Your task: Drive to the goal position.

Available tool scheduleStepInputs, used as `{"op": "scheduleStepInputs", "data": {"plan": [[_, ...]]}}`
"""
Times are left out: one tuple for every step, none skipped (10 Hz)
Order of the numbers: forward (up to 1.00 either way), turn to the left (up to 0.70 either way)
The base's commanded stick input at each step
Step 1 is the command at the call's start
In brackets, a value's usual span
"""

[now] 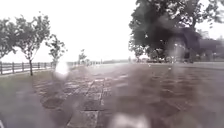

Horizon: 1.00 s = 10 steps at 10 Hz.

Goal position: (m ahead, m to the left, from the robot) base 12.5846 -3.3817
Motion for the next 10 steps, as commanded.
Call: {"op": "scheduleStepInputs", "data": {"plan": [[0.7,0.0],[0.7,0.0],[0.7,0.0],[0.7,0.0],[0.7,0.0],[0.7,0.0],[0.7,-0.09],[0.7,-0.14],[0.7,-0.14],[0.7,-0.14]]}}
